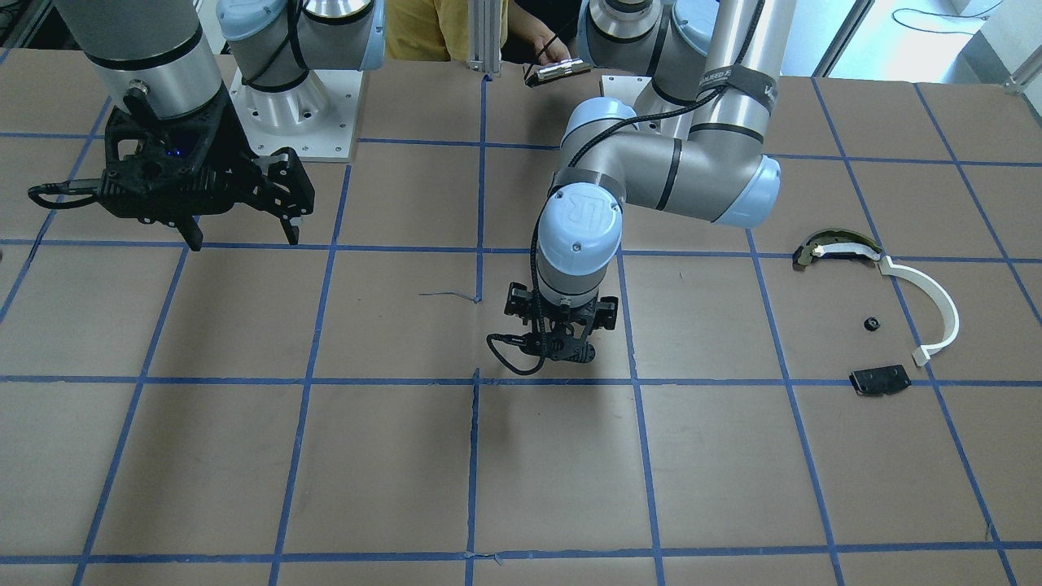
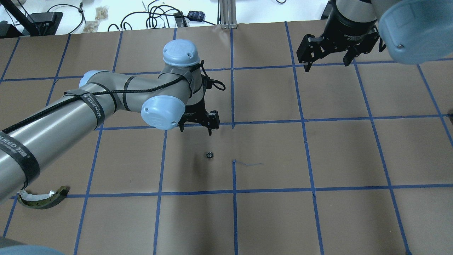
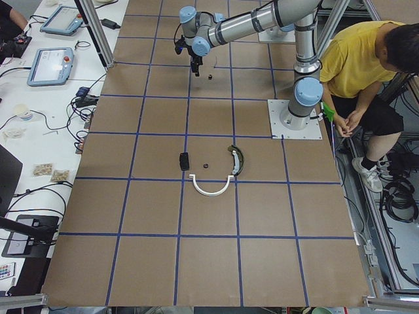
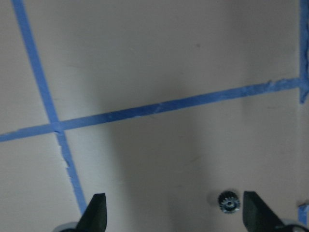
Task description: Place bearing gear from tray to pile
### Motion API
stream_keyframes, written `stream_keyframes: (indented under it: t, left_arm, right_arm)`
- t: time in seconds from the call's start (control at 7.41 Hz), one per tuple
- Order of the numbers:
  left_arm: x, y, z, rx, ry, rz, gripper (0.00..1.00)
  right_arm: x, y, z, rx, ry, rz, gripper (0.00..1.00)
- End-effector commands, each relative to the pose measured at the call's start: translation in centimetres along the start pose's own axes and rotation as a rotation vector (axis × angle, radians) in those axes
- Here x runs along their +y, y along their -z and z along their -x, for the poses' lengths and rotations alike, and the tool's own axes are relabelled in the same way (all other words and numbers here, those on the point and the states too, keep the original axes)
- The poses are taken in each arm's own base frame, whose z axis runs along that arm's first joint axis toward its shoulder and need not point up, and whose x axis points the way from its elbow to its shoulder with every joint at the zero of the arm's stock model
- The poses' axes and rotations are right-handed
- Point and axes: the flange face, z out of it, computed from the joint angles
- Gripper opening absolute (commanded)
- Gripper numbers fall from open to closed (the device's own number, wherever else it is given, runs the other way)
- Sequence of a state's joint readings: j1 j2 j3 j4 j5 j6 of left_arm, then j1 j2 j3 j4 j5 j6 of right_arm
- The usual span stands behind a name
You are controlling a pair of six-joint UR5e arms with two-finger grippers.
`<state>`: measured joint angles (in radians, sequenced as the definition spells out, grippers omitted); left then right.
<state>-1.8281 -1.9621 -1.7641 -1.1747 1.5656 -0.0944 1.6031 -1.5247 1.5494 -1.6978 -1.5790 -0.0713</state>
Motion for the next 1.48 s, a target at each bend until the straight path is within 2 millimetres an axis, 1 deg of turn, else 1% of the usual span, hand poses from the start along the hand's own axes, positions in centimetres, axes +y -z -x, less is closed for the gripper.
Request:
stream_keyframes:
  t: [0.0,0.13,0.27,0.4,0.54,0.94,1.08,1.21,1.35]
  left_arm:
    - [0.2,-3.1,-1.2,0.04,0.016,0.066,1.0]
    - [0.1,-4.1,-1.5,0.06,0.056,0.092,1.0]
    - [0.0,-4.7,-1.8,0.074,0.064,0.105,1.0]
    - [0.0,-5.4,-2.2,0.067,0.054,0.115,0.98]
    - [0.1,-5.9,-2.8,0.056,0.053,0.124,0.83]
    - [0.1,-6.1,-2.7,0.052,0.05,0.131,0.83]
    - [0.1,-6.1,-2.5,0.028,0.047,0.127,0.68]
    - [0.1,-6.2,-2.1,-0.009,0.046,0.125,0.46]
    - [0.1,-6.4,-2.1,-0.011,0.04,0.128,0.28]
  right_arm:
    - [0.0,-0.2,-0.1,0.001,-0.004,0.0,1.0]
    - [-0.1,-0.1,-0.4,0.001,-0.008,-0.011,1.0]
    - [-0.2,-0.2,-1.1,0.001,-0.016,-0.008,1.0]
    - [-0.3,-0.2,-1.3,-0.012,-0.016,-0.008,1.0]
    - [-0.3,-0.1,-1.4,-0.012,-0.018,-0.009,1.0]
    - [-0.3,-0.2,-1.4,-0.012,-0.018,-0.008,1.0]
    - [-0.3,-0.1,-1.4,-0.014,-0.018,-0.009,1.0]
    - [-0.3,-0.1,-1.4,-0.014,-0.018,-0.009,1.0]
    - [-0.3,-0.1,-1.4,-0.014,-0.018,-0.009,1.0]
